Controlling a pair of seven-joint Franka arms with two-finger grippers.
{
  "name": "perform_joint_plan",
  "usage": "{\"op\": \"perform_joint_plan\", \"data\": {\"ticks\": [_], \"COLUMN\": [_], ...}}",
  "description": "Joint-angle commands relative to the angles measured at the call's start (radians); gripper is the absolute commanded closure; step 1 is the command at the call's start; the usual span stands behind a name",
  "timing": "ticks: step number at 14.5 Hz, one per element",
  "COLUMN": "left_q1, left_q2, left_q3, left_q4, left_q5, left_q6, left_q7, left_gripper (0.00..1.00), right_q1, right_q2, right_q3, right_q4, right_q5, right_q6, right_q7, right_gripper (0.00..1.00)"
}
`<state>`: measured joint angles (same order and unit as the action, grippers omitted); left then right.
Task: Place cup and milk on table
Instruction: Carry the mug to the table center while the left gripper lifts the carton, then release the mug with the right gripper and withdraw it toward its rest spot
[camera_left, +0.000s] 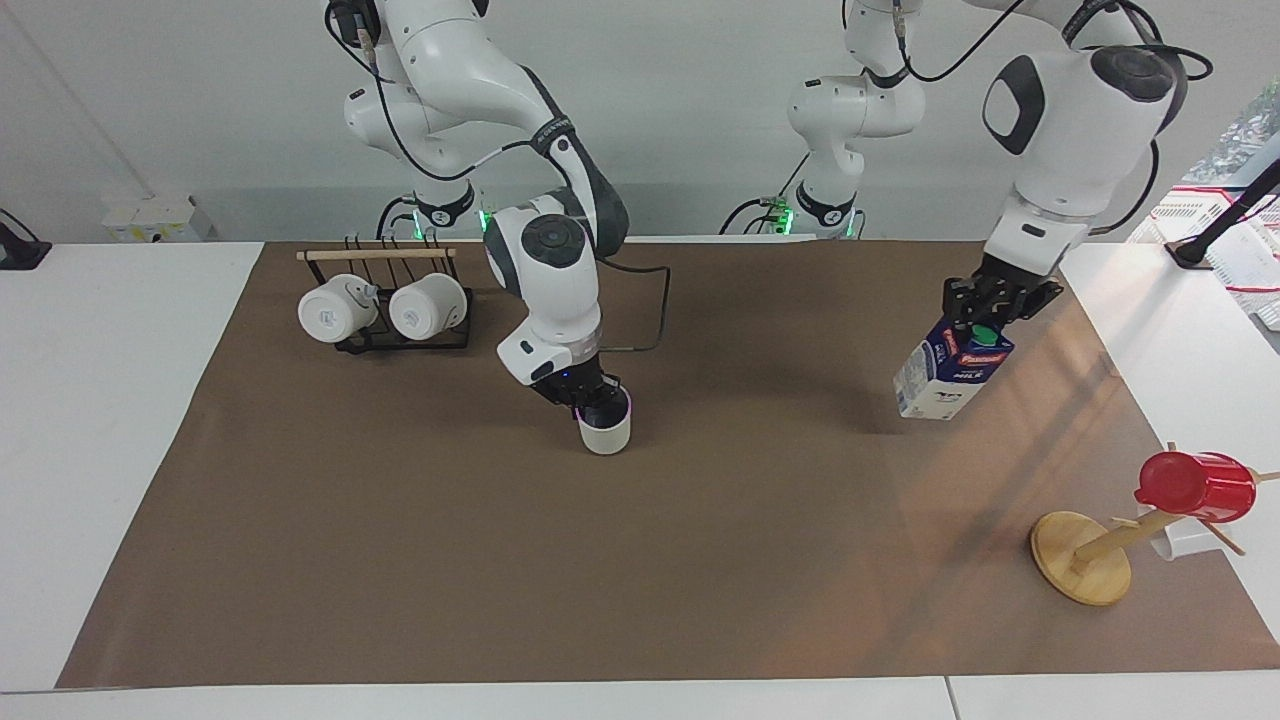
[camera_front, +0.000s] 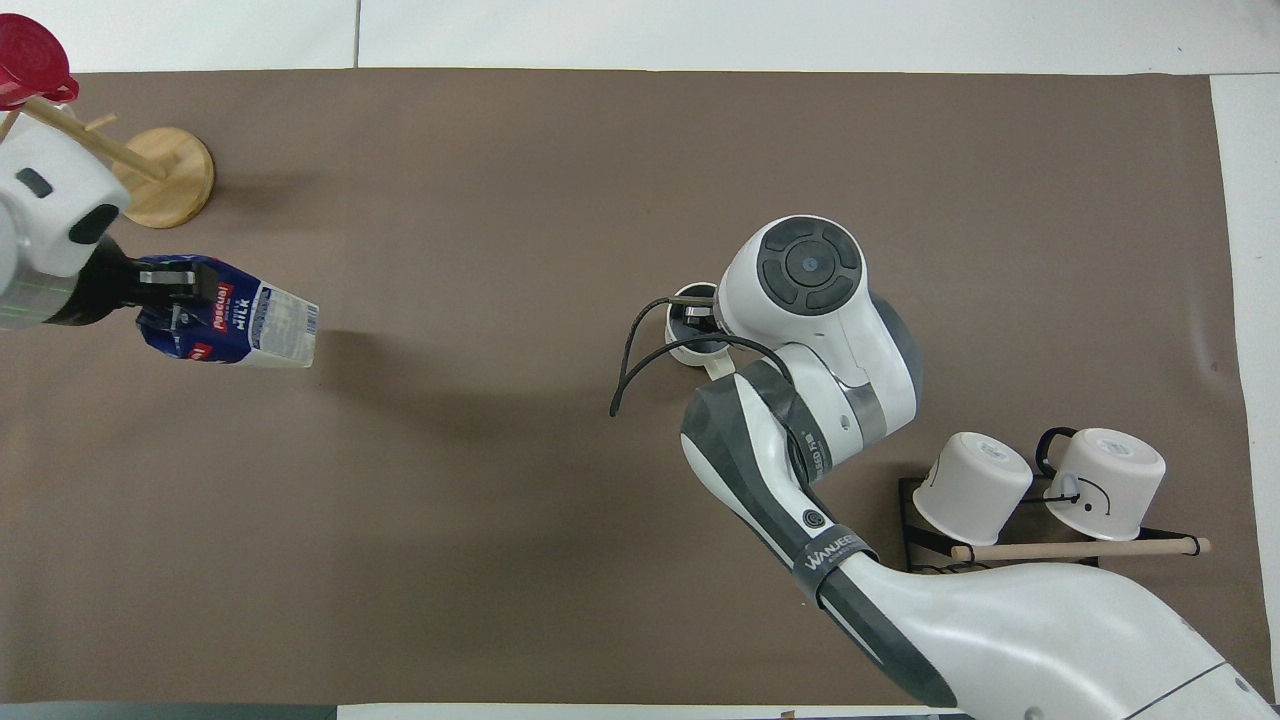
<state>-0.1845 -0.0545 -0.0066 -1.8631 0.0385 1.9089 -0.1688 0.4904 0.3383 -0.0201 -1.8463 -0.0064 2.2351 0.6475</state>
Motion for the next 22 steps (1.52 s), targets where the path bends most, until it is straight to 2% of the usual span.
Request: {"op": "perform_joint_plan", "data": {"ticks": [1, 2, 3, 5, 9, 11, 14, 18, 22], "left_q1": [-0.137, -0.192, -0.235, -0.294, -0.401, -0.426, -0.486, -0.519, -0.556], "left_q2": [0.019, 0.044, 0.062, 0.12, 0.186, 0.247, 0.355, 0.403, 0.441], "left_q3": [0.008, 0.008, 0.008, 0.004, 0.004, 0.002, 0.002, 0.002, 0.005], "left_q4": [0.022, 0.038, 0.056, 0.113, 0.151, 0.22, 0.307, 0.344, 0.361], "left_q5": [0.044, 0.07, 0.087, 0.087, 0.083, 0.081, 0.086, 0.09, 0.098], "left_q6": [-0.005, -0.007, -0.002, 0.013, 0.08, 0.084, 0.09, 0.095, 0.093], "left_q7": [-0.202, -0.248, -0.305, -0.408, -0.52, -0.546, -0.621, -0.658, -0.695], "left_gripper": [1.0, 1.0, 1.0, 1.0, 1.0, 1.0, 1.0, 1.0, 1.0], "right_q1": [-0.013, -0.016, -0.021, -0.065, -0.163, -0.223, -0.289, -0.34, -0.42], "right_q2": [-0.019, -0.019, -0.024, -0.086, -0.163, -0.182, -0.241, -0.333, -0.334], "right_q3": [0.003, 0.003, 0.0, -0.004, -0.006, -0.006, -0.006, -0.009, -0.011], "right_q4": [-0.053, -0.05, -0.041, -0.028, 0.099, 0.166, 0.197, 0.203, 0.347], "right_q5": [0.0, 0.0, 0.0, -0.001, -0.01, -0.012, -0.012, -0.007, 0.008], "right_q6": [0.064, 0.063, 0.055, 0.032, -0.202, -0.311, -0.391, -0.524, -0.791], "right_q7": [0.021, 0.023, 0.018, 0.003, -0.153, -0.215, -0.302, -0.388, -0.504], "right_gripper": [0.55, 0.01, 0.0, 0.0, 0.0, 0.0, 0.0, 0.0, 0.0]}}
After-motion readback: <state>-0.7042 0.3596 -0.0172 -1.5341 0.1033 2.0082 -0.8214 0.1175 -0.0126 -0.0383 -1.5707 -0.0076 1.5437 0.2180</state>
